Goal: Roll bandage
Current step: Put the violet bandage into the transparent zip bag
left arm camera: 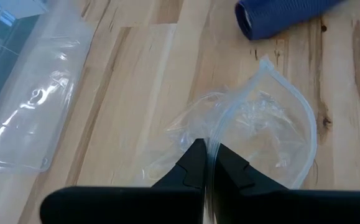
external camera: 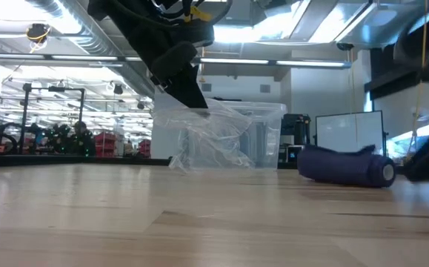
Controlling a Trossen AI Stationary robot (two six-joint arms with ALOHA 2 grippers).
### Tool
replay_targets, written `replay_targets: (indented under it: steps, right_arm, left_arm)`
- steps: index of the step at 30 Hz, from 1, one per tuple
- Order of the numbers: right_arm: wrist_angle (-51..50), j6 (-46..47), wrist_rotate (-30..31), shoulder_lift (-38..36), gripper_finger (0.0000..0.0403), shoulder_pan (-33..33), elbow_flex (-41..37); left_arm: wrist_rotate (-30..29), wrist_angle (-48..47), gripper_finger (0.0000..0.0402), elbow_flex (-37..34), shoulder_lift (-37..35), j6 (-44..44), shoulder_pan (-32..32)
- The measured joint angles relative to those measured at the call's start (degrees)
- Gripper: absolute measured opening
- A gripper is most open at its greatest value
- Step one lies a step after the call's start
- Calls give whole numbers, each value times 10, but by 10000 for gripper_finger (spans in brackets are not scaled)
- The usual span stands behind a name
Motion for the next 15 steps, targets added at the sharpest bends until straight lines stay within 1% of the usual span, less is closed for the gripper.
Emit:
replay_targets:
  steps: [1,3,5,7,9,11,15]
  right_arm:
    - [-1,-8,15,-6,329,0,4]
    - [11,-27,71,-14,339,0,11]
    - [40,-57,124,-15,344,0,13]
    - [75,-87,156,-15,346,-7,11]
    - [108,-108,161,-12,346,-20,7]
    - [117,-116,154,-6,346,-37,1]
    - [118,-83,137,11,346,-69,-10]
  left_arm:
    - [0,0,4,0,0,0,0]
    - [0,0,4,0,0,0,0]
    - [0,0,4,0,0,0,0]
    - [0,0,4,0,0,-1,0]
    - [0,0,4,0,0,-2,0]
    - [0,0,4,0,0,-2,0]
    - [0,0,4,0,0,-2,0]
